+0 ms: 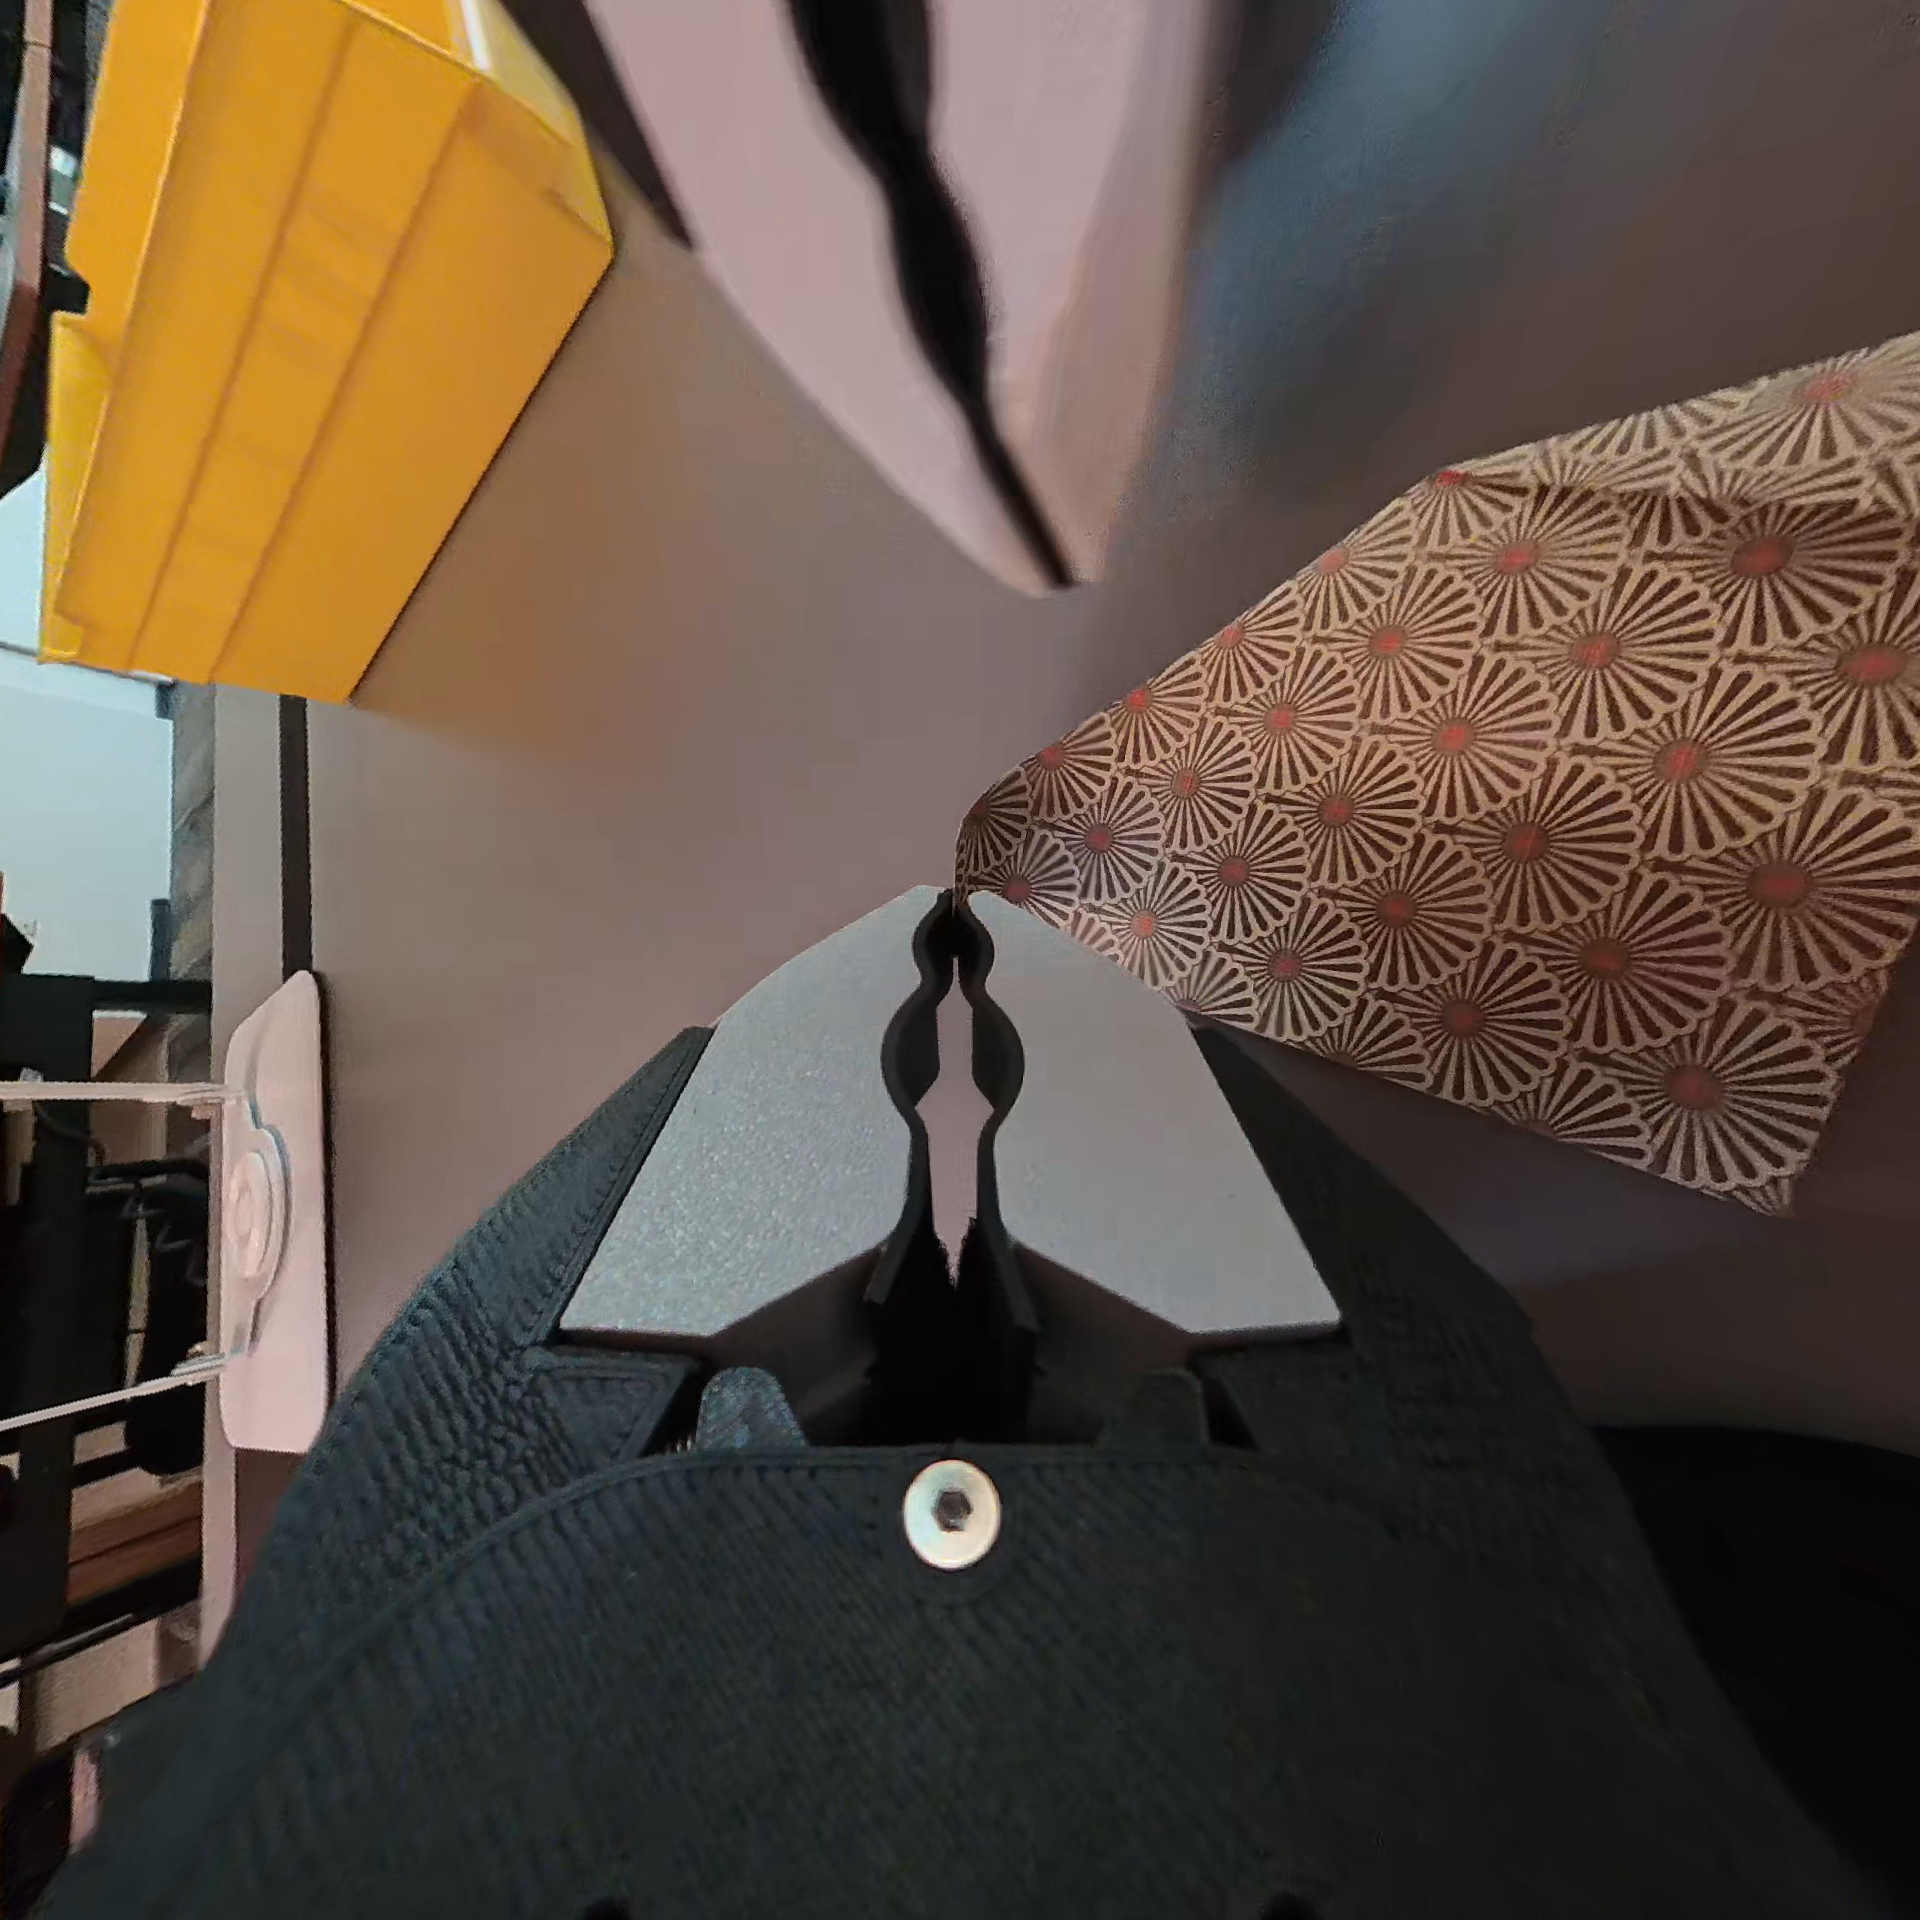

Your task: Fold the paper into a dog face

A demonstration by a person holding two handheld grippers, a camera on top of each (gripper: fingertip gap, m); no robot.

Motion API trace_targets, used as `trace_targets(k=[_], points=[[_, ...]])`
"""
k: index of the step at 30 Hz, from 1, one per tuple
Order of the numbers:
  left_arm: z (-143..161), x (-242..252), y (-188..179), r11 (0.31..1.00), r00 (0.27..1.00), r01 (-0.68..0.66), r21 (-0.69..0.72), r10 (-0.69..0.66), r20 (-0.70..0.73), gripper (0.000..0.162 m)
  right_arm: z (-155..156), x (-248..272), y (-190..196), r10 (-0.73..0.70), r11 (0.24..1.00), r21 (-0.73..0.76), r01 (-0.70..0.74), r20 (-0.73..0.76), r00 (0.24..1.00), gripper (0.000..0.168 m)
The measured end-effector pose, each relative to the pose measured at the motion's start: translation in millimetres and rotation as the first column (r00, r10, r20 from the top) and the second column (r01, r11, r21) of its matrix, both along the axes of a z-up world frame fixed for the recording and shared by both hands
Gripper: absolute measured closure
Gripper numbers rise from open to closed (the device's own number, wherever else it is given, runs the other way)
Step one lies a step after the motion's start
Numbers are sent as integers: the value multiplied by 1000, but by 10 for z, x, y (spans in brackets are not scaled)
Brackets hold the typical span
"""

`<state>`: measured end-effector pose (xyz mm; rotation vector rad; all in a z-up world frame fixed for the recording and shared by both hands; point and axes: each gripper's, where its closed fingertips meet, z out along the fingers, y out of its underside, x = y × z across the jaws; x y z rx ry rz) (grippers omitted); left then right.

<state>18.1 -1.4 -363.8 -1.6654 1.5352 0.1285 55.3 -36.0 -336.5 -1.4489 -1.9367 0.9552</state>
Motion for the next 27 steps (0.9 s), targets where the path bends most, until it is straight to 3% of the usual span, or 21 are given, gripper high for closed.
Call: trace_targets(k=[2, 5, 15, 20, 23, 27], points=[[25, -8, 22, 1000, 999, -9, -7, 9, 35, 162, -161, -14, -180, 31, 996, -90, -22, 98, 995, 168], [18, -31, 0, 1000, 999, 2, -21, -1, 49, 162, -417, -33, -48, -57, 990, -118, 81, 198, 979, 168], [-84, 21, -350, 980, 979, 199, -28, -200, -46, 162, -445, 3, 33, 71, 966, -259, -5, 246, 967, 168], [-188, -4, -353, 971, 955, 237, -25, -238, -177, 162, -449, 2, 62, 153, 977, -182, -109, 247, 957, 168], [-193, -3, -376, 962, 938, 267, -56, -273, -216, 162, -453, -27, 197, 110, 990, -108, -87, 234, 966, 168], [-199, 21, -403, 949, 916, 301, -92, -315, -247, 162, -453, -34, 205, 103, 989, -130, -74, 229, 968, 168]])
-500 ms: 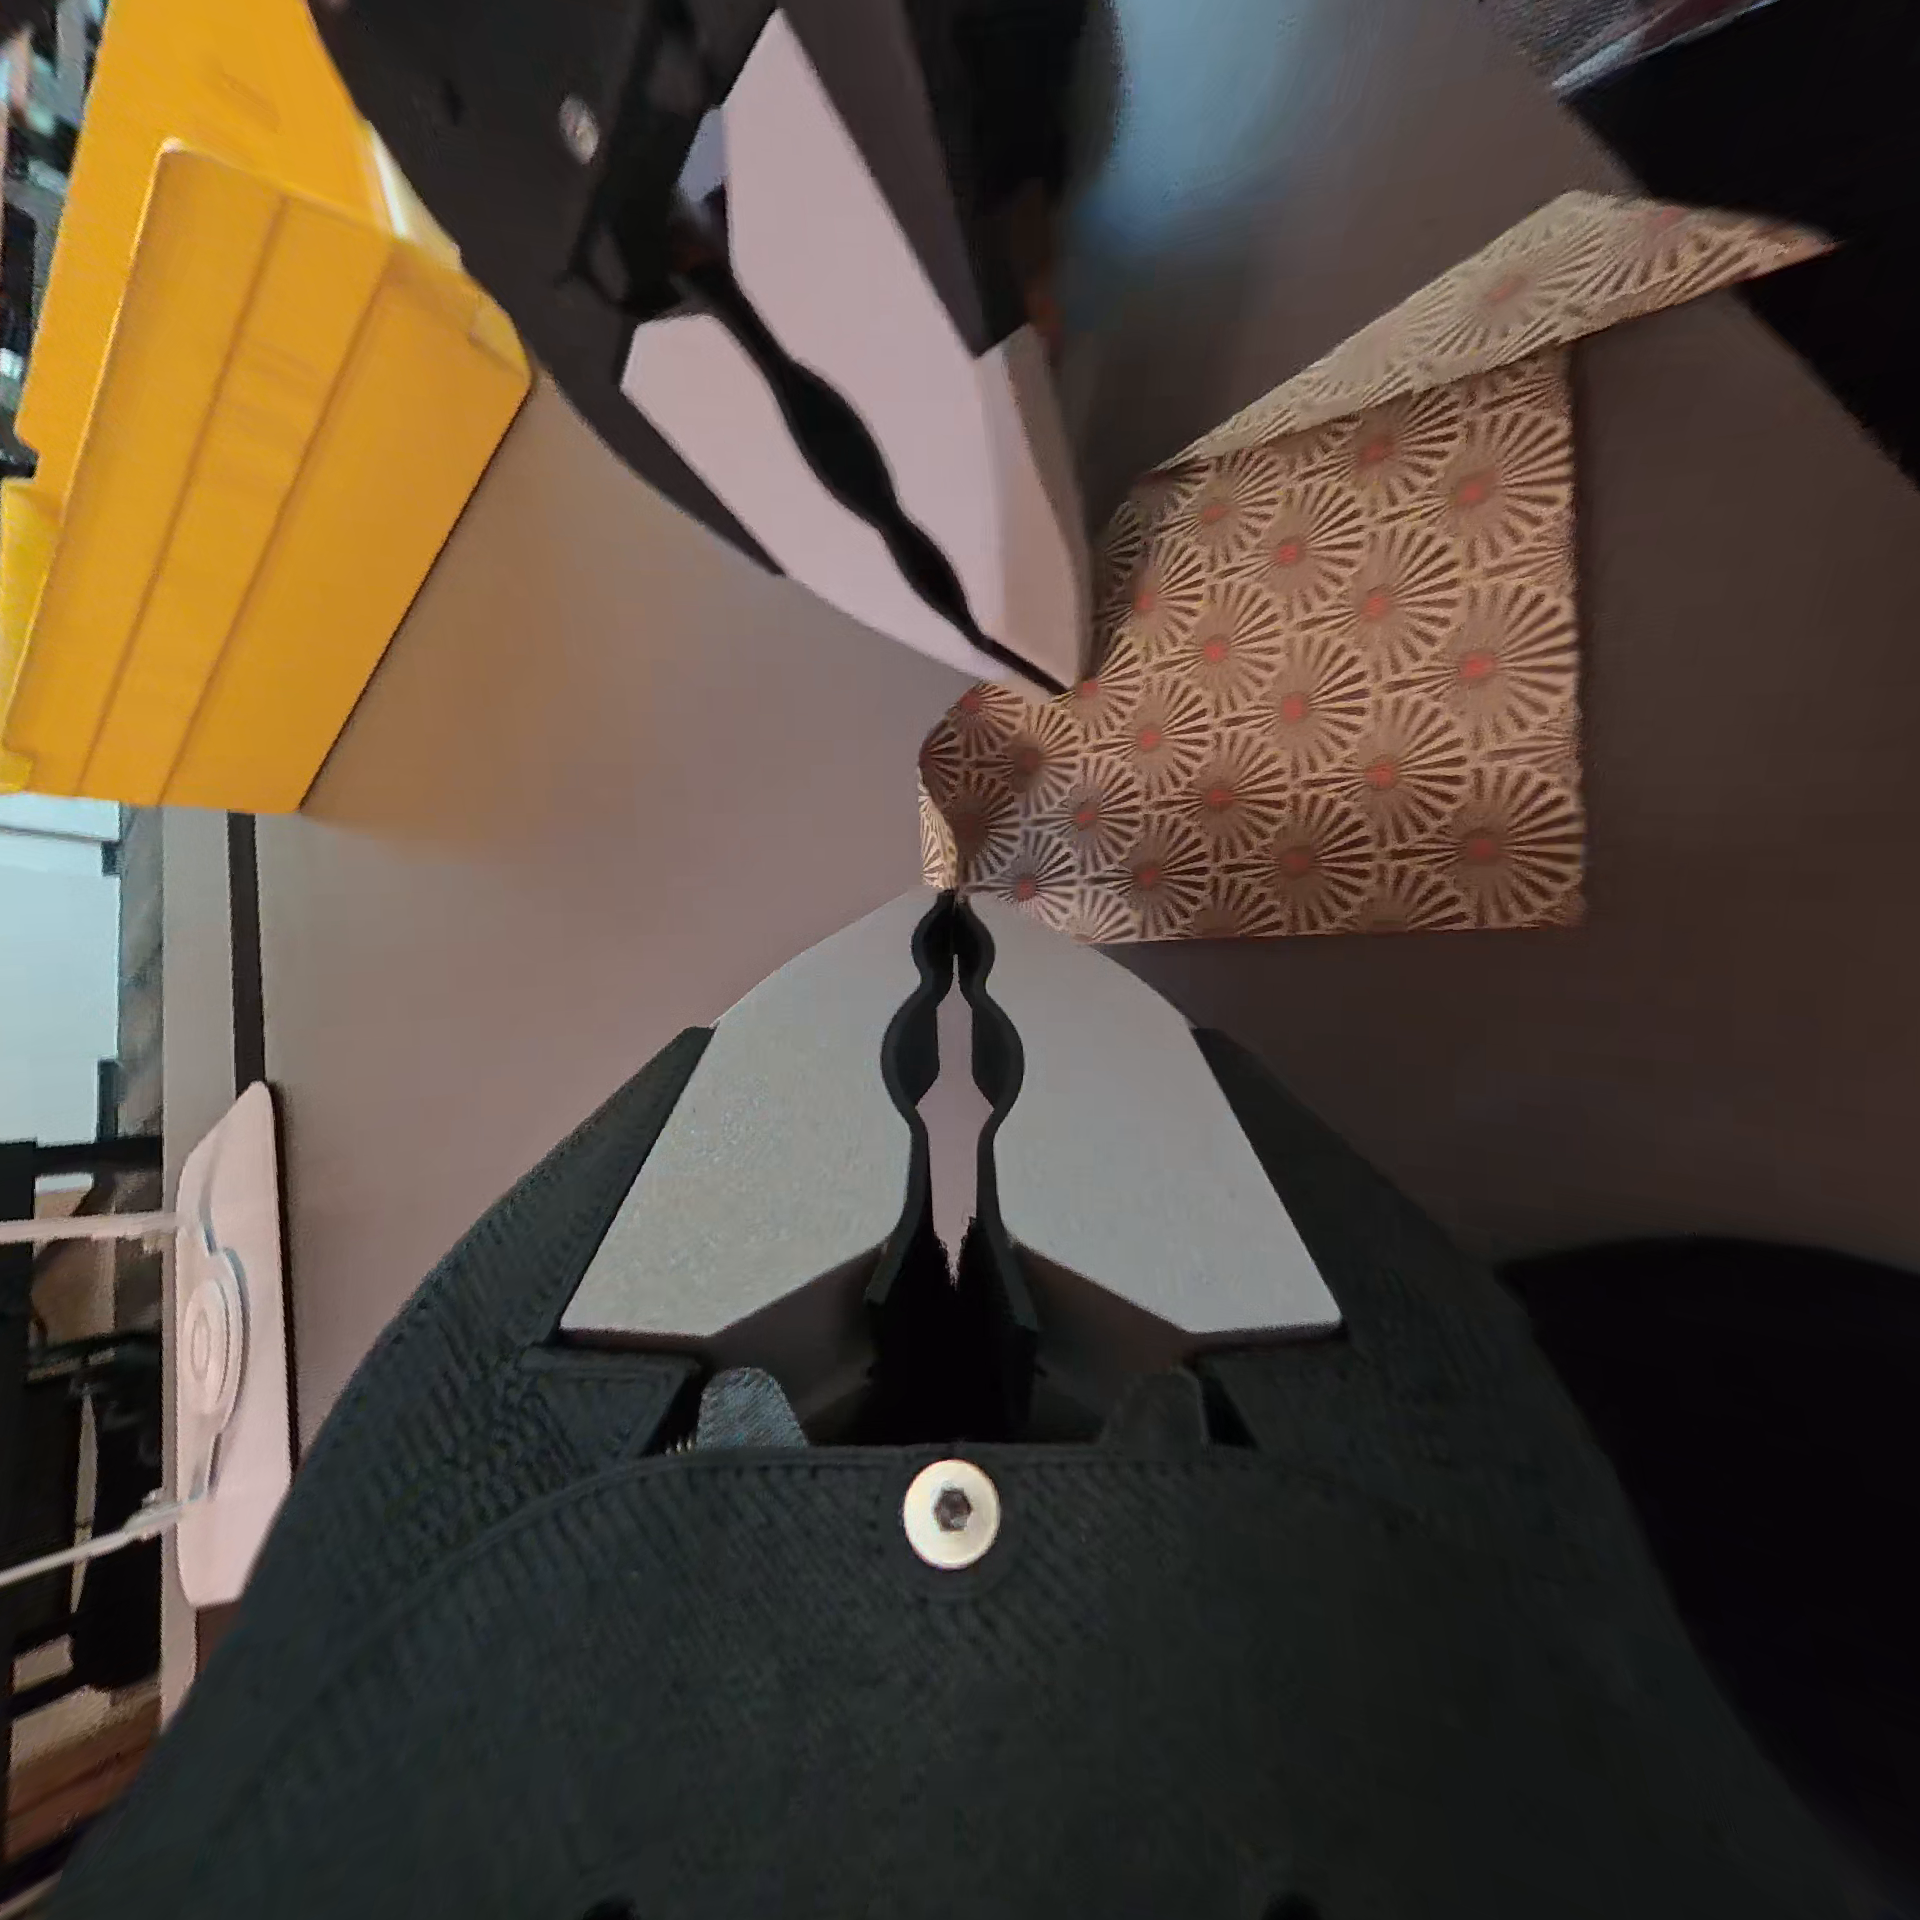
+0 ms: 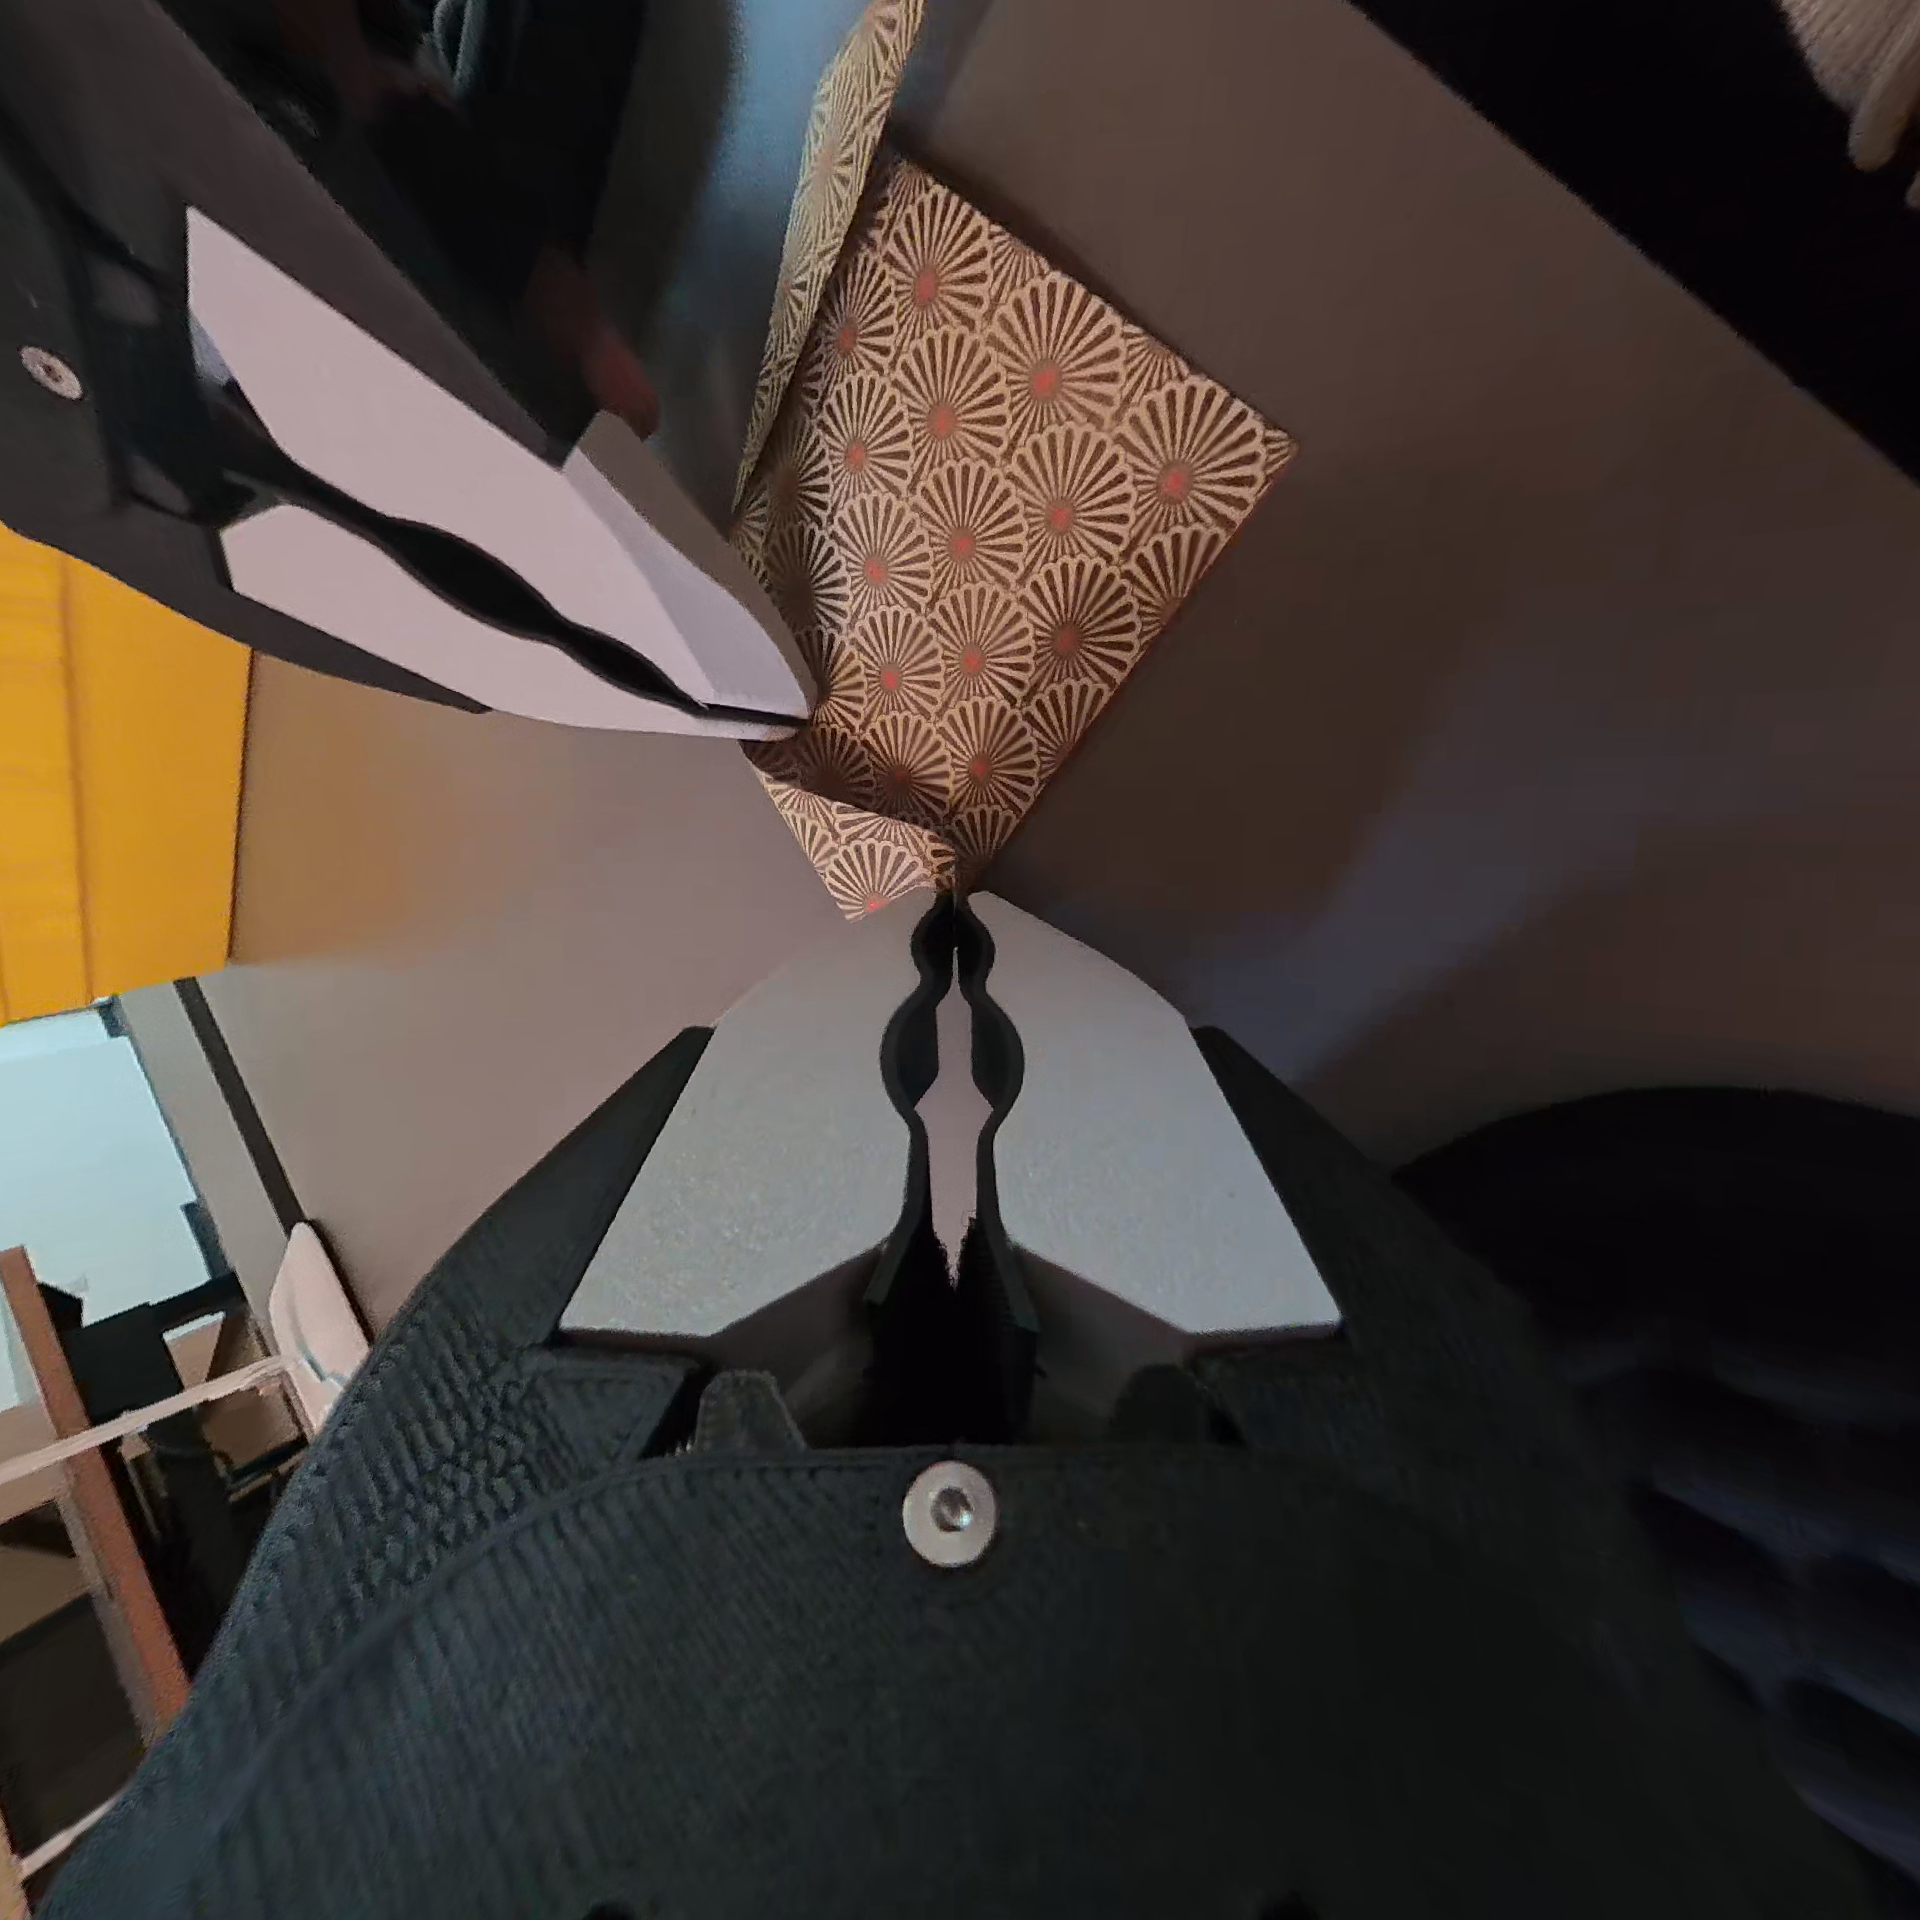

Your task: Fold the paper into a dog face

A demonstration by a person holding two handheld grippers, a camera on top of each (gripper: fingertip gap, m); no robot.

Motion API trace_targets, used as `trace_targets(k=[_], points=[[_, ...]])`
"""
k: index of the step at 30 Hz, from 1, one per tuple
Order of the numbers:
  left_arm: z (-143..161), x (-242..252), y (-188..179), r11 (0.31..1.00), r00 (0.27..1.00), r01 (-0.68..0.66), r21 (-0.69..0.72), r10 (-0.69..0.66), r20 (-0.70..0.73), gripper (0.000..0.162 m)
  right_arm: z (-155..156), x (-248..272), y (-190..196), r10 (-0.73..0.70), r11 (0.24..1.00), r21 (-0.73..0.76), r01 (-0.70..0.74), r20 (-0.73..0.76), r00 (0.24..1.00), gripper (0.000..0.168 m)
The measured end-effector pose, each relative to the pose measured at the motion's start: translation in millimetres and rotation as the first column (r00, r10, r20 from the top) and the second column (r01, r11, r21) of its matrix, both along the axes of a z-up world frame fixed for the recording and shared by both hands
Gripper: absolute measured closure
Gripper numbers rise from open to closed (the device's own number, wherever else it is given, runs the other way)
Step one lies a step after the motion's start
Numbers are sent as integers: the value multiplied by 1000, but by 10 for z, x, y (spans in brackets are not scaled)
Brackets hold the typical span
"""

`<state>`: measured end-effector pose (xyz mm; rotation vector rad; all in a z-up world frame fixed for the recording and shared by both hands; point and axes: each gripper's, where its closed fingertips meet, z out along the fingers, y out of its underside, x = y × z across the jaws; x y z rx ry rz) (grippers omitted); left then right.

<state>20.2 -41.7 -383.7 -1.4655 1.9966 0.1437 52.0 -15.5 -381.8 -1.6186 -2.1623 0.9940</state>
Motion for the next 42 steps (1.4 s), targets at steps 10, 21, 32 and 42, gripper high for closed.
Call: trace_targets(k=[10, 21, 32, 42], points=[[-15, -38, -31, 988, 984, 82, -134, -101, -145, 162, 12, -6, 23, 178, 951, 279, -136, -132, 975, 163], [-19, -2, -104, 978, 972, 136, -156, -163, -173, 162, 78, -10, 25, 293, 827, 553, -100, -272, 917, 150], [-23, -7, -107, 973, 972, 113, -203, -150, -178, 162, 100, -13, 24, 323, 787, 612, -83, -293, 900, 146], [-23, -17, -104, 968, 970, 116, -221, -159, -185, 162, 61, 14, -23, 349, 796, 589, -140, -257, 901, 158]])
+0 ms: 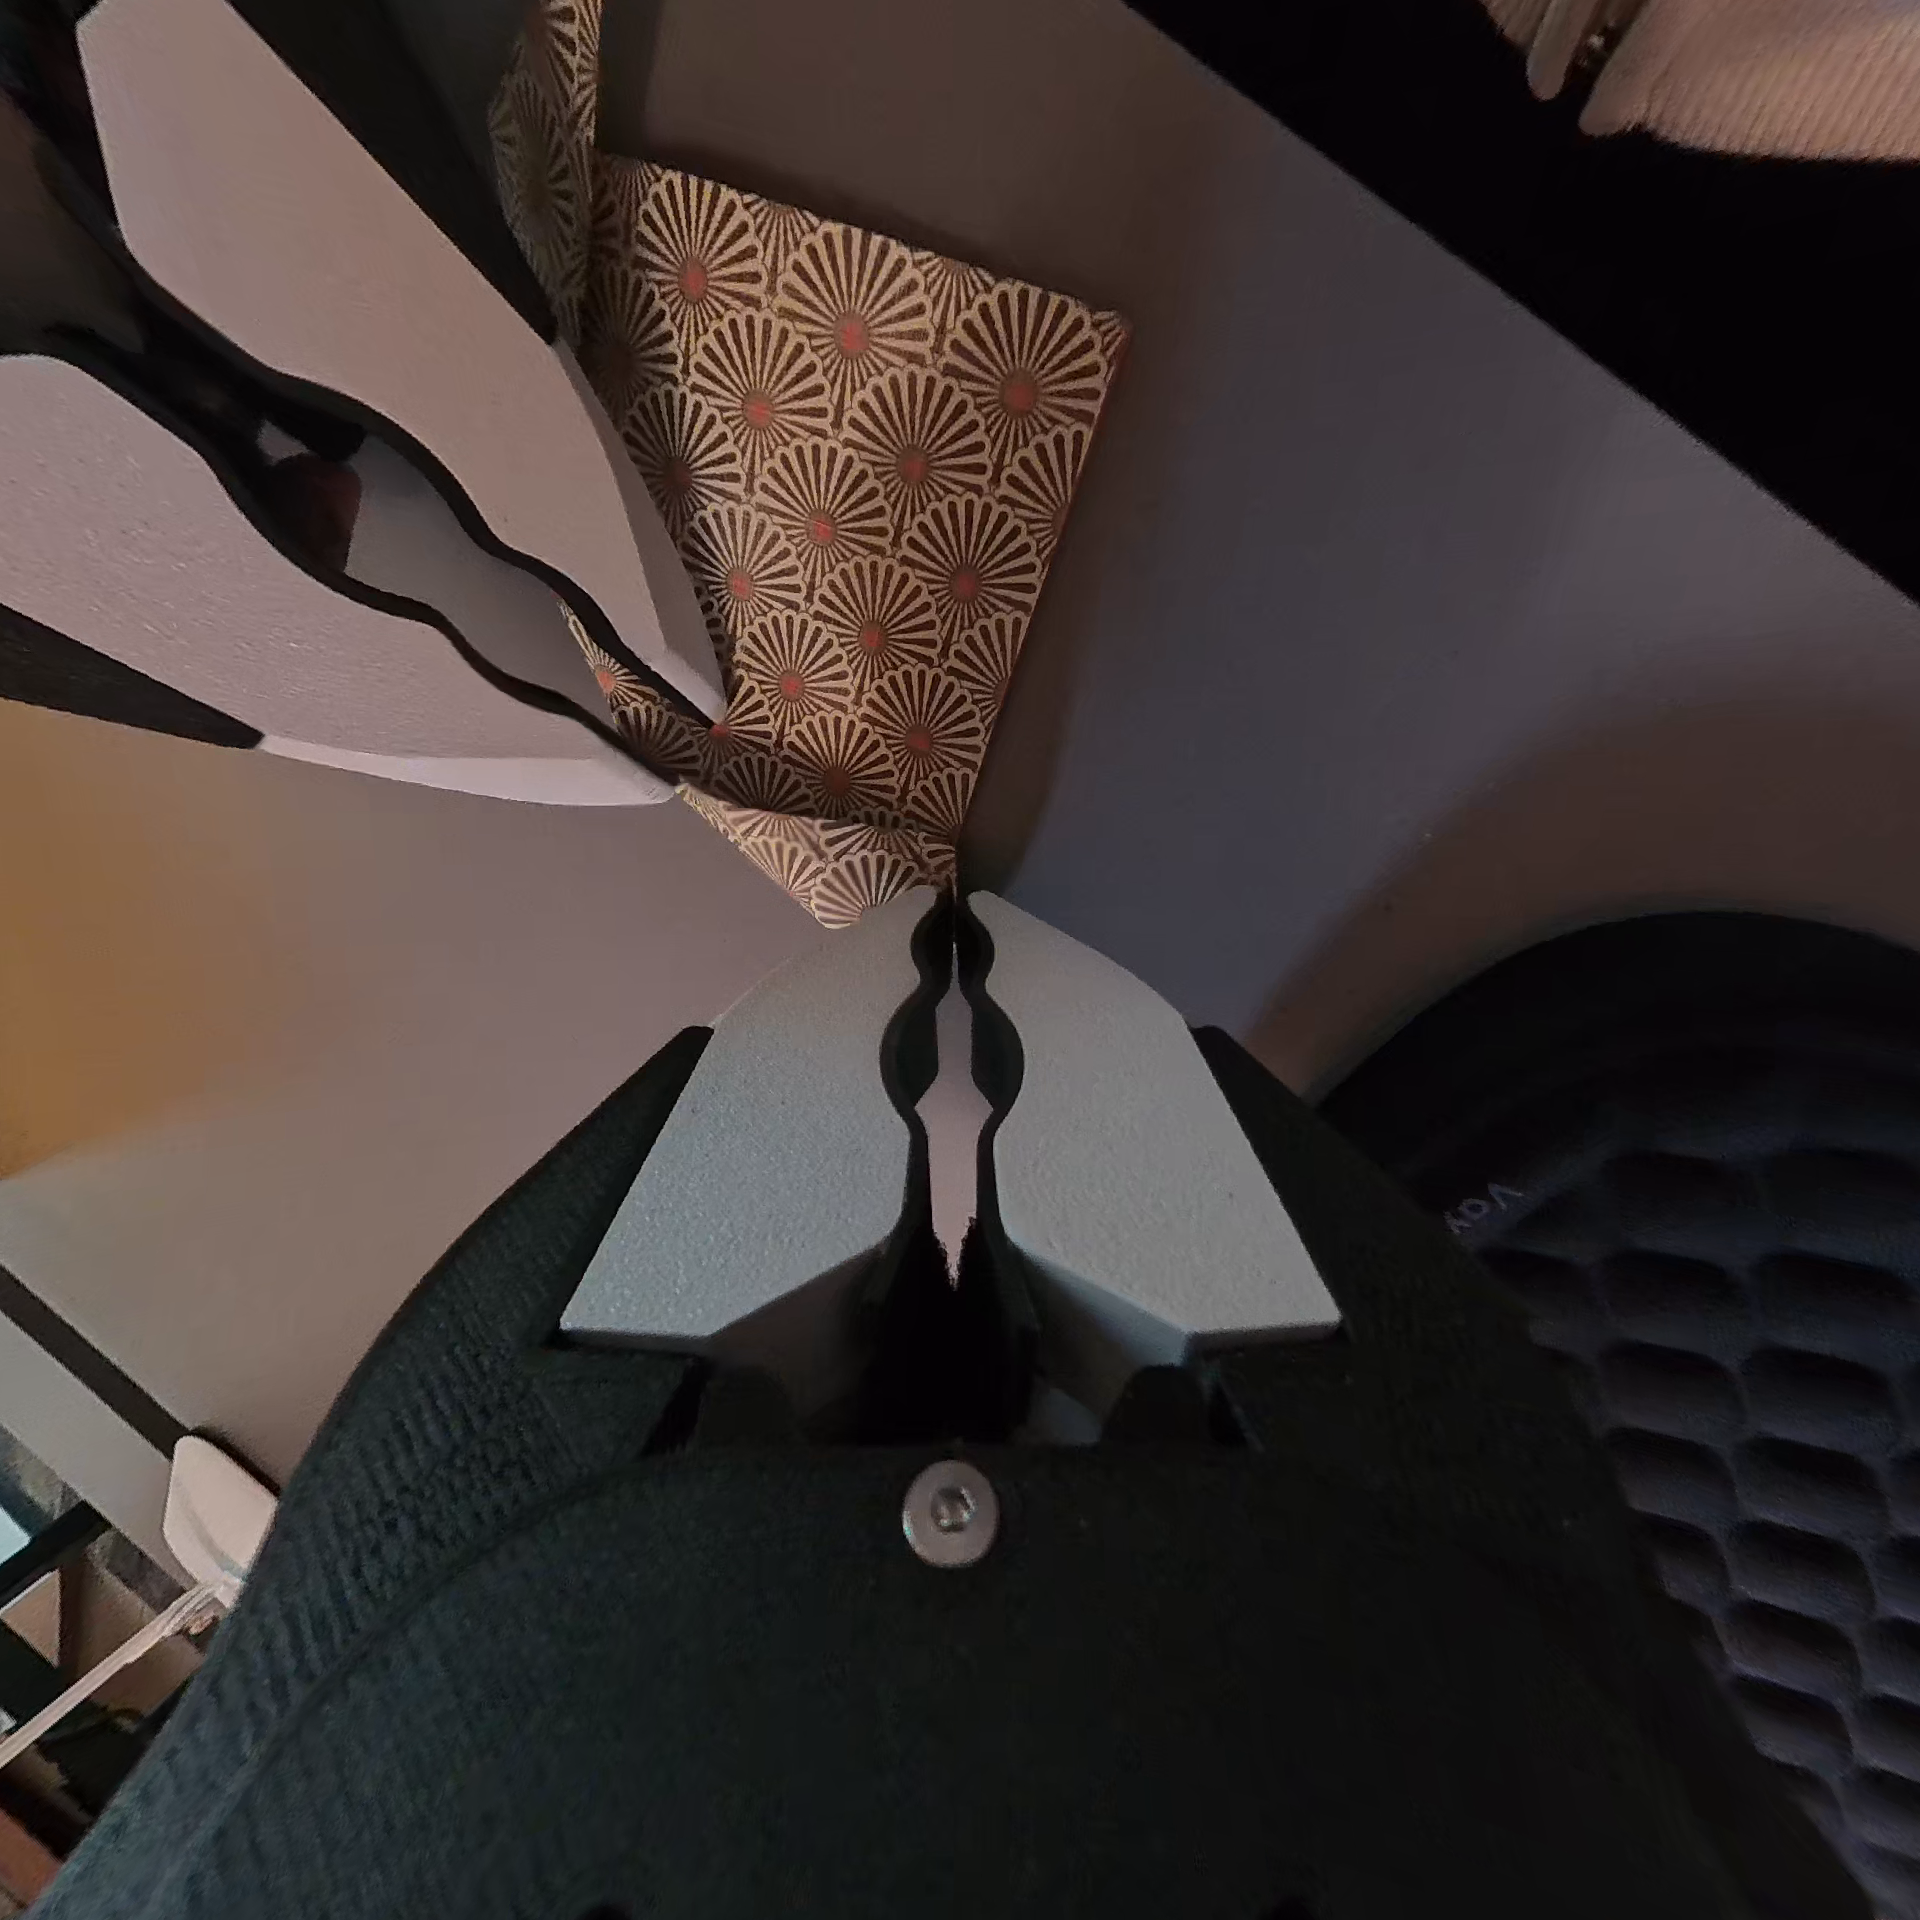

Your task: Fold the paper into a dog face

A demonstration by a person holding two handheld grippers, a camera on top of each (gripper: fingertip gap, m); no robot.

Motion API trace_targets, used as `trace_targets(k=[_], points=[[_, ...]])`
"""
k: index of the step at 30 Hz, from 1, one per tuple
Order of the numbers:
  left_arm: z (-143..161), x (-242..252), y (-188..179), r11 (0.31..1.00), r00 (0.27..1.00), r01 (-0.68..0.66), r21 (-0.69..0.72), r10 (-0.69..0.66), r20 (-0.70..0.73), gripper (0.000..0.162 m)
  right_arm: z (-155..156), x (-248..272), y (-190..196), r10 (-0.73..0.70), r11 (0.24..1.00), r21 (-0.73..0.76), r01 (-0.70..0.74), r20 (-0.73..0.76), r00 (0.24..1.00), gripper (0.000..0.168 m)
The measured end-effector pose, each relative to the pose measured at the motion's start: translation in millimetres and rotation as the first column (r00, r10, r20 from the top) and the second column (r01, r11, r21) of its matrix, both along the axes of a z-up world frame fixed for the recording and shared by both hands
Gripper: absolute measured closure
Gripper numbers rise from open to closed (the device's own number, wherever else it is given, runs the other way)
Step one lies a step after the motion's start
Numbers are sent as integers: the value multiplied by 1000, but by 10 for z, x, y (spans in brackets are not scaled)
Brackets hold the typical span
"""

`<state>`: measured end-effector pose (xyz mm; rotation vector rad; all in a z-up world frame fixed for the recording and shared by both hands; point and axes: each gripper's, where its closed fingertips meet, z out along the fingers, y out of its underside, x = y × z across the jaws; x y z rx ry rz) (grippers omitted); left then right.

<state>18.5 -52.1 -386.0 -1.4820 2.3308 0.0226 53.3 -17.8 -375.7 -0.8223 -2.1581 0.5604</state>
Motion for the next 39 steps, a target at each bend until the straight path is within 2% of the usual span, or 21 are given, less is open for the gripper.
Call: trace_targets(k=[10, 22, 26, 29, 39], points=[[1, -24, 26, 1000, 1000, -14, -5, 14, -5, 162, -36, 6, 6, -23, 973, -221, 62, 174, 984, 159], [11, -38, 45, 999, 999, -39, 16, 38, 17, 158, -51, -4, 36, -33, 927, -350, 132, 276, 961, 153], [7, -39, 38, 999, 999, -41, 9, 41, 19, 160, -50, -5, 34, -27, 930, -345, 123, 270, 962, 153], [7, -36, 40, 999, 999, -43, 6, 43, 21, 160, -32, -23, 56, -30, 955, -284, 90, 210, 977, 148], [5, -36, 40, 998, 998, -55, -15, 55, 16, 161, -15, -20, 18, 45, 983, -181, -21, 127, 991, 153]])
